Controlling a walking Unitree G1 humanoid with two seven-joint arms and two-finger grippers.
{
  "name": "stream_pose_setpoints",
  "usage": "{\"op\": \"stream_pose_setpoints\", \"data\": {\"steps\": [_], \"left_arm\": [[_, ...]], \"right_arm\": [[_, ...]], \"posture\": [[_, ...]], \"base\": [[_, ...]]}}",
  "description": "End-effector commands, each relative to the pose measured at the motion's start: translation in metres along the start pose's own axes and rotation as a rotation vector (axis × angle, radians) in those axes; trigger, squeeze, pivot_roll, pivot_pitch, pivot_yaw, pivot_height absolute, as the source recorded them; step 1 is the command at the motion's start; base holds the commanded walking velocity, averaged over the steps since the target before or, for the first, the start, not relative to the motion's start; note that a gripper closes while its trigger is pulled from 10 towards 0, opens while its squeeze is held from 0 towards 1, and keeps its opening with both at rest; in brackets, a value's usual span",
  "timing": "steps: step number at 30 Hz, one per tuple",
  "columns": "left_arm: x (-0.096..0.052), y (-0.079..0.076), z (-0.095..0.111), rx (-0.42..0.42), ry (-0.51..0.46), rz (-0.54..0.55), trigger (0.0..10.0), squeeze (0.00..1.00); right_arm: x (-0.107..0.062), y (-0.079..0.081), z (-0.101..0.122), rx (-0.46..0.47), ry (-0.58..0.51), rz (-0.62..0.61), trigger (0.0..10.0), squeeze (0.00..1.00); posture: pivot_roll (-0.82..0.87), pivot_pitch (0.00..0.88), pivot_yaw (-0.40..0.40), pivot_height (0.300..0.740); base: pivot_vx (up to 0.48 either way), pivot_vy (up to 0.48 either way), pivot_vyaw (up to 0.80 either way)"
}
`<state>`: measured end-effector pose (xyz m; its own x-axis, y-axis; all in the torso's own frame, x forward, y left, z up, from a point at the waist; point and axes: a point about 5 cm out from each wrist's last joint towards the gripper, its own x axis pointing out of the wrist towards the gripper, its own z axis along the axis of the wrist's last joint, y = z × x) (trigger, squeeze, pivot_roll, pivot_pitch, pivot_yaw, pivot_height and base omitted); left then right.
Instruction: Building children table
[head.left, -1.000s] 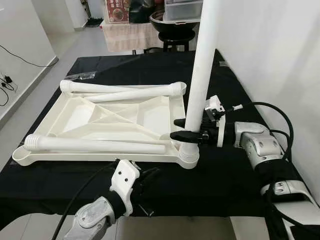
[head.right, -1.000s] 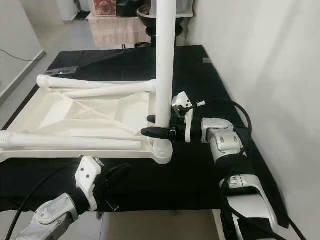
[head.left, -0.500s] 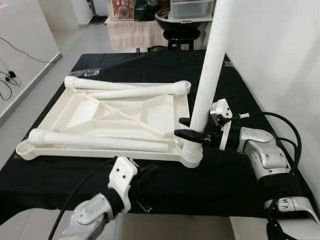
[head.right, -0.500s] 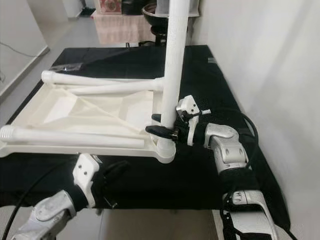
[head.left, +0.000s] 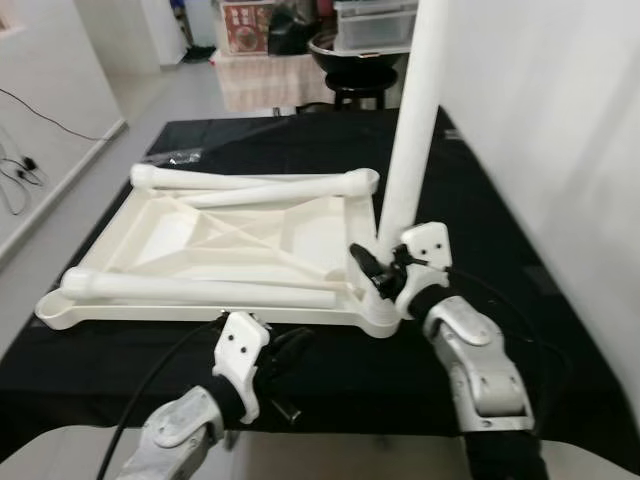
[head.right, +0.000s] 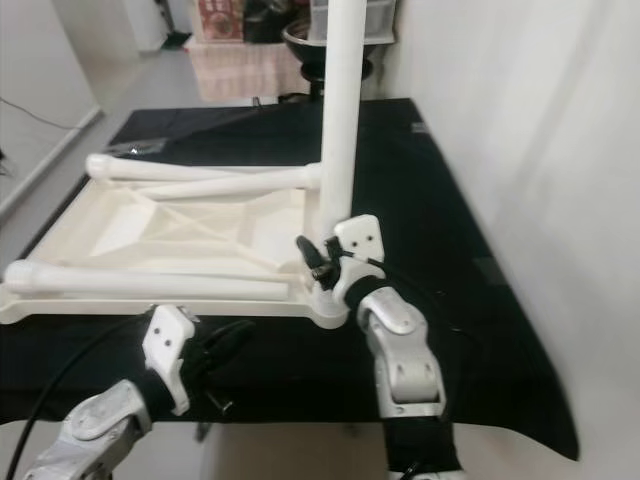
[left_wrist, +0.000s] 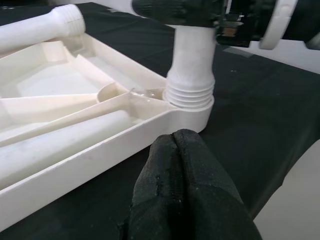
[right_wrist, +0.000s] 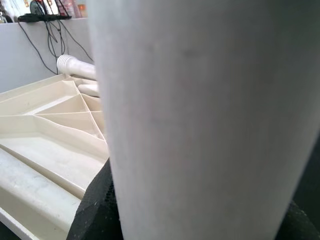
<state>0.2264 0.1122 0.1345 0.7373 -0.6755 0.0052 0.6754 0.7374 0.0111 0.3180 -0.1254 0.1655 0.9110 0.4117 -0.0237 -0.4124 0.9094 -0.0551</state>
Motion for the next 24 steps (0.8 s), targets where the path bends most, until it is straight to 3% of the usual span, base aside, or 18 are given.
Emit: {"op": "stream_pose_setpoints", "data": {"steps": [1,3,4,6,7,10,13,15,16,17,20,24], "left_arm": [[-0.001,0.003,-0.003,-0.007,0.013,0.021,10.0,0.00],[-0.001,0.003,-0.004,-0.007,0.013,0.024,10.0,0.00],[0.000,0.002,-0.004,-0.009,0.015,0.019,10.0,0.00],[0.000,0.002,-0.004,-0.010,0.016,0.016,10.0,0.00],[0.001,0.002,-0.004,-0.012,0.017,0.010,10.0,0.00],[0.002,0.001,-0.005,-0.016,0.018,0.001,10.0,0.00],[0.003,0.000,-0.005,-0.018,0.018,-0.002,10.0,0.00],[0.003,0.000,-0.005,-0.019,0.017,-0.002,10.0,0.00],[0.003,-0.001,-0.005,-0.019,0.016,0.000,10.0,0.00],[0.003,-0.001,-0.005,-0.019,0.016,0.003,10.0,0.00],[0.002,-0.002,-0.005,-0.017,0.016,0.006,10.0,0.00],[0.001,-0.003,-0.005,-0.017,0.019,0.005,10.0,0.00]], "right_arm": [[-0.004,0.000,-0.028,0.060,0.160,-0.054,10.0,0.00],[-0.003,0.001,-0.026,0.066,0.156,-0.058,10.0,0.00],[0.001,0.008,-0.017,0.083,0.100,0.062,10.0,0.63],[0.001,0.012,-0.013,0.084,0.082,0.102,10.0,0.63],[0.002,0.014,-0.009,0.093,0.062,0.169,10.0,1.00],[0.002,0.013,0.000,0.109,0.017,0.287,10.0,1.00],[0.006,0.000,0.013,0.045,-0.024,0.423,10.0,1.00],[0.007,-0.004,0.017,0.025,-0.033,0.450,10.0,1.00],[0.007,-0.009,0.022,0.014,-0.036,0.521,10.0,0.19],[0.006,-0.011,0.025,0.000,-0.035,0.590,10.0,0.00],[0.005,-0.016,0.031,-0.024,-0.023,0.715,10.0,0.00],[0.013,-0.024,0.033,-0.026,-0.007,0.731,10.0,0.00]], "posture": [[0.01,0.088,0.017,0.740],[0.01,0.088,0.017,0.740],[0.00,0.088,0.017,0.740],[0.00,0.088,0.017,0.740],[0.00,0.084,0.016,0.740],[0.00,0.083,0.016,0.740],[0.01,0.082,0.009,0.740],[0.01,0.082,0.008,0.740],[0.02,0.083,0.004,0.740],[0.02,0.084,0.002,0.740],[0.03,0.087,0.003,0.740],[0.03,0.088,0.001,0.740]], "base": [[0.000,0.000,0.00],[0.000,0.000,0.00],[0.000,0.000,0.00],[0.000,0.000,0.00],[0.000,0.000,0.00],[0.000,0.000,0.00],[0.000,0.000,0.00],[0.000,0.000,0.00],[0.000,0.000,0.00],[0.000,0.000,0.00],[0.000,0.000,0.00],[0.000,0.000,0.00]]}}
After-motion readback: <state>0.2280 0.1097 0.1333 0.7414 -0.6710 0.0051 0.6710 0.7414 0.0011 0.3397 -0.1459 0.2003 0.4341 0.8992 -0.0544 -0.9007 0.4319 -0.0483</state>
